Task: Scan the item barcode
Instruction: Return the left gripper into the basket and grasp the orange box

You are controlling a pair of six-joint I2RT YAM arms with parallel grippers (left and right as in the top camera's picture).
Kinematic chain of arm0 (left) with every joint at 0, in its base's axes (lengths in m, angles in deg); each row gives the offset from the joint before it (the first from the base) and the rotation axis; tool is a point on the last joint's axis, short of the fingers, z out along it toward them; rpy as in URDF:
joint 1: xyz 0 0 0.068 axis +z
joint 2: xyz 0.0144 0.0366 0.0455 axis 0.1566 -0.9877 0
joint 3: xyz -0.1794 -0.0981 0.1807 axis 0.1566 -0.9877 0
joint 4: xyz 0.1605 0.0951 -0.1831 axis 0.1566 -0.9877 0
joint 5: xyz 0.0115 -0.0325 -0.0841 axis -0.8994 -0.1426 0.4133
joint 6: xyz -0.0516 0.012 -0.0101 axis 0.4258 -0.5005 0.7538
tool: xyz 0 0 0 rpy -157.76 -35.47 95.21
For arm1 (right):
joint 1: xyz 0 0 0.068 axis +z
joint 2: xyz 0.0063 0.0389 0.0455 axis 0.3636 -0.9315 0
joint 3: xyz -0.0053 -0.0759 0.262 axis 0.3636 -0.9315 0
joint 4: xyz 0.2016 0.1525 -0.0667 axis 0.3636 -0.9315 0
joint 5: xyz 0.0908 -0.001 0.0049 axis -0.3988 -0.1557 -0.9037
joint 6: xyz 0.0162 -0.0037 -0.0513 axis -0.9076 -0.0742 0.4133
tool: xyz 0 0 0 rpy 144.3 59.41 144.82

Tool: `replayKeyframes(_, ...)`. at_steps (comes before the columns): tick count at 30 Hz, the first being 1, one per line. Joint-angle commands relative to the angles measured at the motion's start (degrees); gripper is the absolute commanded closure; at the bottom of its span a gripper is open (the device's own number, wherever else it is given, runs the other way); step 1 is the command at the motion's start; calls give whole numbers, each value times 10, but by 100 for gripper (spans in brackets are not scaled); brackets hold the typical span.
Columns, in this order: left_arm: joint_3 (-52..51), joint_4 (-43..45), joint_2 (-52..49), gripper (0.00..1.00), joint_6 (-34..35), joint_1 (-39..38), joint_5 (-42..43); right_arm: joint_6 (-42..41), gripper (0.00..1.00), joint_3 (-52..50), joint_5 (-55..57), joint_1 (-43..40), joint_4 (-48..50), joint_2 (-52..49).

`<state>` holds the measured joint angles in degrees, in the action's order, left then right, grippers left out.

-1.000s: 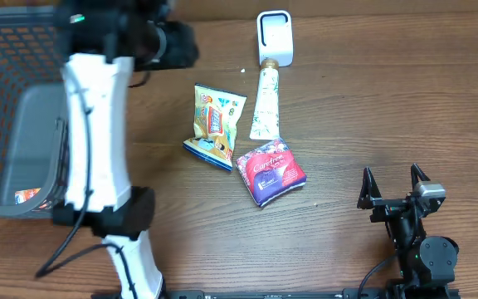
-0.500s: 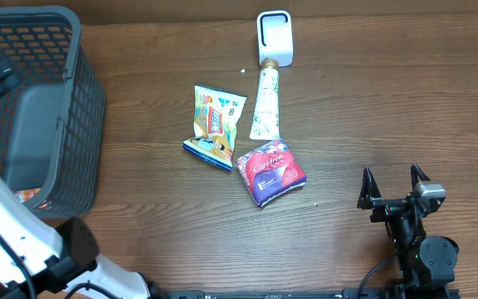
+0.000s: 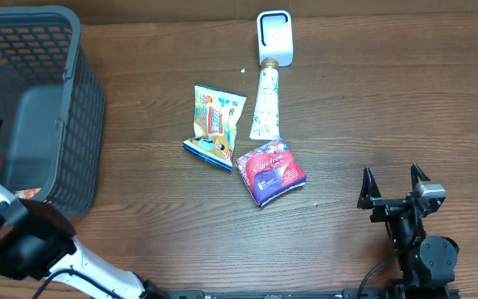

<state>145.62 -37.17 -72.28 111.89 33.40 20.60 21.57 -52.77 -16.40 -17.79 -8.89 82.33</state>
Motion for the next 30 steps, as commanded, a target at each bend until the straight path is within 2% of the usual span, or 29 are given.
replayKeyframes(1, -57, 45, -24, 1, 16, -1, -30, -3, 0, -6, -3, 4, 4, 4)
replayKeyframes(6, -80, 95, -31, 0, -47, -1, 0, -3, 0, -6, -3, 4, 4, 4)
replayKeyframes(12, -99, 91, -33, 0, -46, -3, 44, -3, 0, -6, -3, 4, 4, 4)
replayKeyframes(25, -292, 171, -33, 0, -46, -15, 37, -3, 0, -6, -3, 4, 4, 4)
replayKeyframes(30, -310, 191, -33, 0, -38, -15, -21, -3, 0, -6, -3, 4, 4, 4)
